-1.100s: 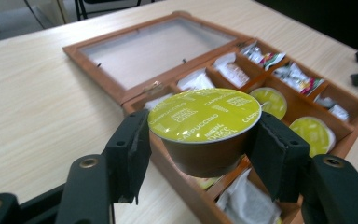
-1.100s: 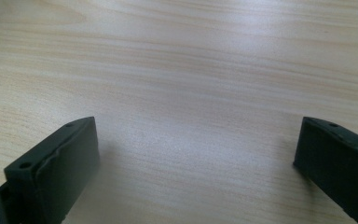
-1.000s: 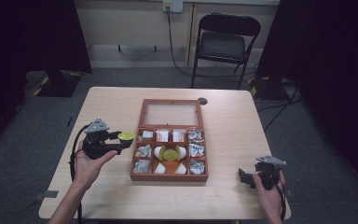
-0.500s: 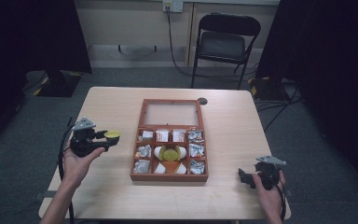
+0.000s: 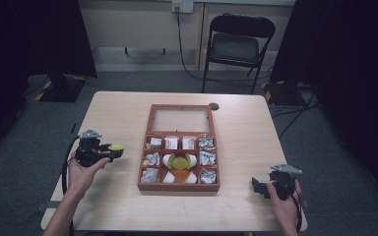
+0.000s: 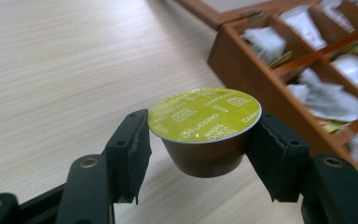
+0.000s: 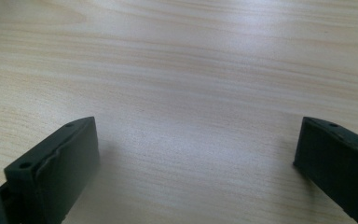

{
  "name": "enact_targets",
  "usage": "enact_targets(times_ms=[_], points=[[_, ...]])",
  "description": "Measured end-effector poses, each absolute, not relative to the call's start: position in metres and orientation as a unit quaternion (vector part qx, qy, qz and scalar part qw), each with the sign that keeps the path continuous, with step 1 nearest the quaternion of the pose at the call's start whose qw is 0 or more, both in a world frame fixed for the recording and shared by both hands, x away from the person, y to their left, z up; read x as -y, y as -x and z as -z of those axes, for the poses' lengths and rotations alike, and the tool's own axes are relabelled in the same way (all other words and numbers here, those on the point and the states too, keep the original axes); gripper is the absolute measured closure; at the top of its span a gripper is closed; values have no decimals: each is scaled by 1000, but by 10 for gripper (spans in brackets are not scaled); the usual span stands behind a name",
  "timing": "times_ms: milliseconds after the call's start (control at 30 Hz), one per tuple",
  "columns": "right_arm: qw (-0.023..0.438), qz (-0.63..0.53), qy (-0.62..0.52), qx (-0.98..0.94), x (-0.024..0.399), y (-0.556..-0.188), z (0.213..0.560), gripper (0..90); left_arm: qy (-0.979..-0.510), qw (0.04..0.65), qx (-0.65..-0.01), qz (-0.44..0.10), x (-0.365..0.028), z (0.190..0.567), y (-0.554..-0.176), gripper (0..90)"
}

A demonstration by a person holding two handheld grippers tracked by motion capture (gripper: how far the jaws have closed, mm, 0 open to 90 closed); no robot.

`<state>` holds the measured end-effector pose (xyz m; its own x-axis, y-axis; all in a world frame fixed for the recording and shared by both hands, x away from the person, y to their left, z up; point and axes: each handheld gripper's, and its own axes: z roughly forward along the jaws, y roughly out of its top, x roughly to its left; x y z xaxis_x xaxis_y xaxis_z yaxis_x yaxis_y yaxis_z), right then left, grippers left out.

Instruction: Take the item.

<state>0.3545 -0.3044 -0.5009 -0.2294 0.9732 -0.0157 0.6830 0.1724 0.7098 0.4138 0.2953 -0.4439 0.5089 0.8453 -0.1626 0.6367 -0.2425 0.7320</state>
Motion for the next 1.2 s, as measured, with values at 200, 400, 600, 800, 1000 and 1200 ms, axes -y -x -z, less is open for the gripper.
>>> enact_targets(times_ms=[200,400,600,800,1000,1200], points=[[244,-297,-571,-725,304,-354,501,0,-779,383,-482,-115,-295,453,-418,410],[244,-297,-571,-726,304,-354,501,0,-788,367,-483,-110,-292,464,-421,410],[244,-297,-571,-726,304,-354,501,0,-795,352,-483,-105,-288,476,-424,409],[244,-297,-571,-726,304,-354,501,0,-792,361,-481,-103,-286,479,-427,410],[244,-297,-571,-725,304,-354,501,0,-792,364,-481,-101,-286,480,-428,407],[244,-297,-571,-726,304,-354,501,0,-799,356,-476,-90,-283,484,-430,382]])
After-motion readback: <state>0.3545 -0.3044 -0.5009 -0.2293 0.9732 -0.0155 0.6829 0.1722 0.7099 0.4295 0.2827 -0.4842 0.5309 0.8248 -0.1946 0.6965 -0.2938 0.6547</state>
